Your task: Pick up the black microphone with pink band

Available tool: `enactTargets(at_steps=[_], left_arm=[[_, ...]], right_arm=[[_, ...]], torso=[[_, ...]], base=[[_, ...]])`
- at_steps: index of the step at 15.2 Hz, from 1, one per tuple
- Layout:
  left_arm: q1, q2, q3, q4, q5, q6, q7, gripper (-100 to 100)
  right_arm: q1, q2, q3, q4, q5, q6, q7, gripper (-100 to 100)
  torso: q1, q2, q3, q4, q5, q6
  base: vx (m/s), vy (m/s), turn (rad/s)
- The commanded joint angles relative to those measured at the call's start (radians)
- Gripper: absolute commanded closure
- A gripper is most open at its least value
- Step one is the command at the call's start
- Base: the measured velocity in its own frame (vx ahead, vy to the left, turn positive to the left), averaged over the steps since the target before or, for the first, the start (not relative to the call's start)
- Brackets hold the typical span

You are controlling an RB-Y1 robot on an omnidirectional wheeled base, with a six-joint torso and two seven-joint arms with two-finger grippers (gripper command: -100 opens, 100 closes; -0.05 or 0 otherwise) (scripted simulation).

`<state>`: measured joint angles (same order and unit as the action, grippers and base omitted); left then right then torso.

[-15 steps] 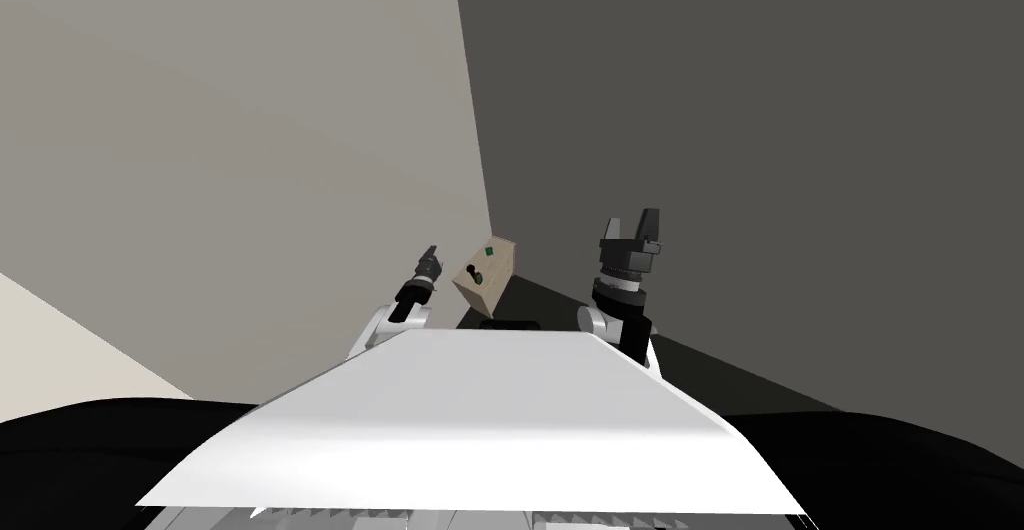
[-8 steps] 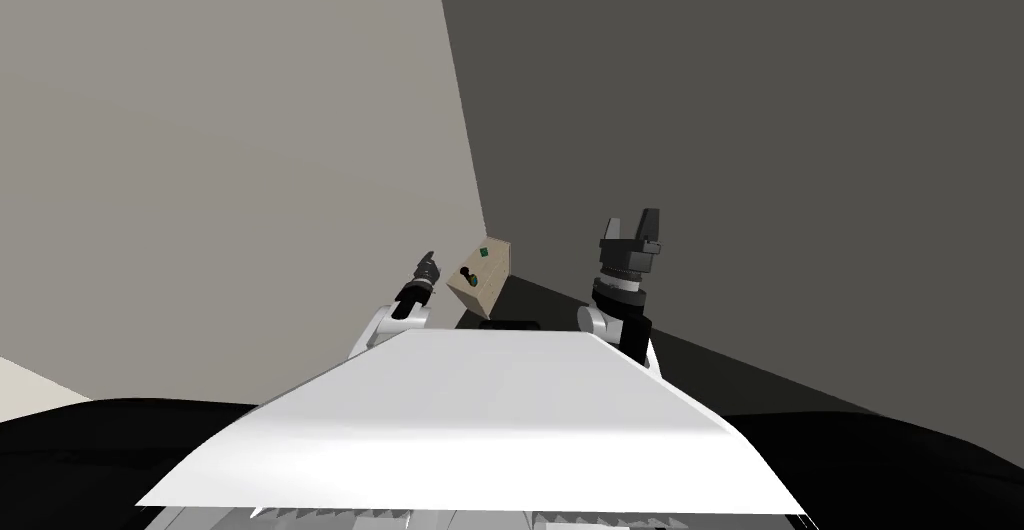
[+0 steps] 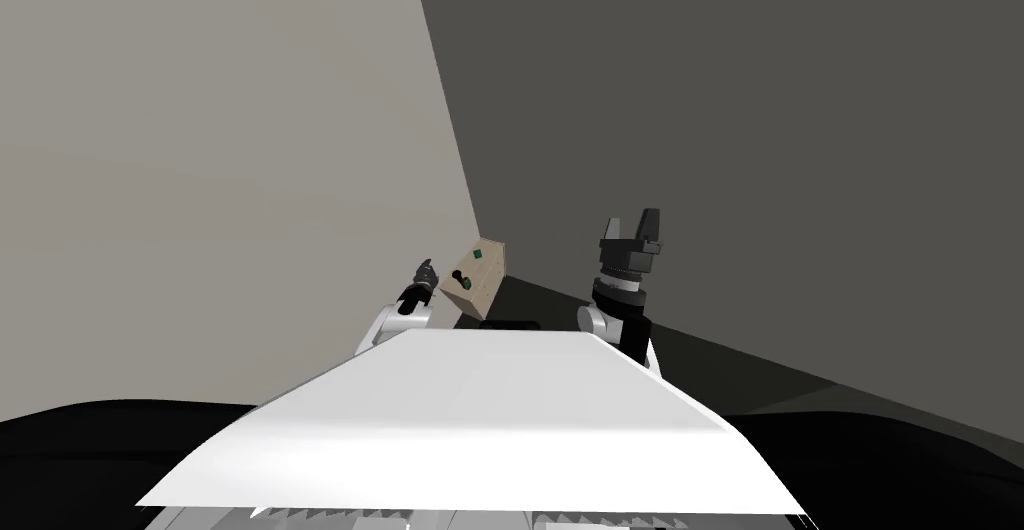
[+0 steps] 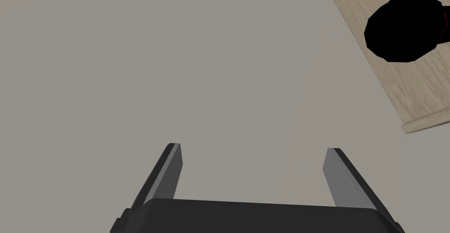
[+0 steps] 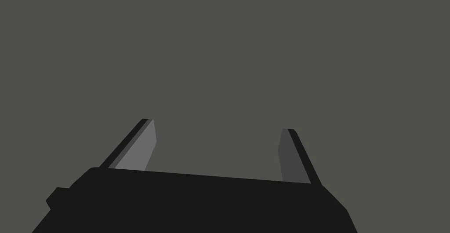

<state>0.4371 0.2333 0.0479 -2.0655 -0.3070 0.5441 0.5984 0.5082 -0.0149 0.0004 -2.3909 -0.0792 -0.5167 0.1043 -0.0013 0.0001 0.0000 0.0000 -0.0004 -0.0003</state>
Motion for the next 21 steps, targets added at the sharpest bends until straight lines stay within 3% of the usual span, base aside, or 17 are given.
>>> enactTargets(at_steps=[1, 2, 3, 5, 8, 21], left_arm=[[-0.002, -0.011, 0.002, 0.010, -0.011, 0.050, 0.031, -100], [-0.002, -0.011, 0.002, 0.010, -0.011, 0.063, 0.031, -100], [-0.007, -0.020, 0.005, 0.022, -0.020, 0.089, 0.056, -100], [-0.007, -0.020, 0.005, 0.022, -0.020, 0.110, 0.056, -100], [-0.016, -0.040, 0.010, 0.045, -0.036, 0.185, 0.105, -100], [-0.038, -0.099, 0.023, 0.102, -0.077, 0.419, 0.224, -100]], right_arm=[[0.000, 0.000, 0.000, 0.000, 0.000, 0.000, 0.000, 0], [0.000, 0.000, 0.000, 0.000, 0.000, 0.000, 0.000, 0], [0.000, 0.000, 0.000, 0.000, 0.000, 0.000, 0.000, 0], [0.000, 0.000, 0.000, 0.000, 0.000, 0.000, 0.000, 0], [0.000, 0.000, 0.000, 0.000, 0.000, 0.000, 0.000, 0], [0.000, 0.000, 0.000, 0.000, 0.000, 0.000, 0.000, 0]], torso=[[0.000, 0.000, 0.000, 0.000, 0.000, 0.000], [0.000, 0.001, 0.000, 0.000, 0.000, 0.000], [0.001, 0.001, 0.001, 0.000, 0.000, 0.000], [0.001, 0.002, 0.001, 0.000, 0.000, 0.000], [0.000, 0.001, 0.001, 0.000, 0.000, 0.000], [0.001, -0.002, -0.001, 0.000, 0.000, 0.000]], base=[[-0.006, -0.006, -0.036], [-0.011, -0.004, -0.071], [-0.007, -0.011, -0.053], [-0.008, -0.007, -0.088], [0.008, -0.028, -0.119], [0.059, -0.010, -0.118]])
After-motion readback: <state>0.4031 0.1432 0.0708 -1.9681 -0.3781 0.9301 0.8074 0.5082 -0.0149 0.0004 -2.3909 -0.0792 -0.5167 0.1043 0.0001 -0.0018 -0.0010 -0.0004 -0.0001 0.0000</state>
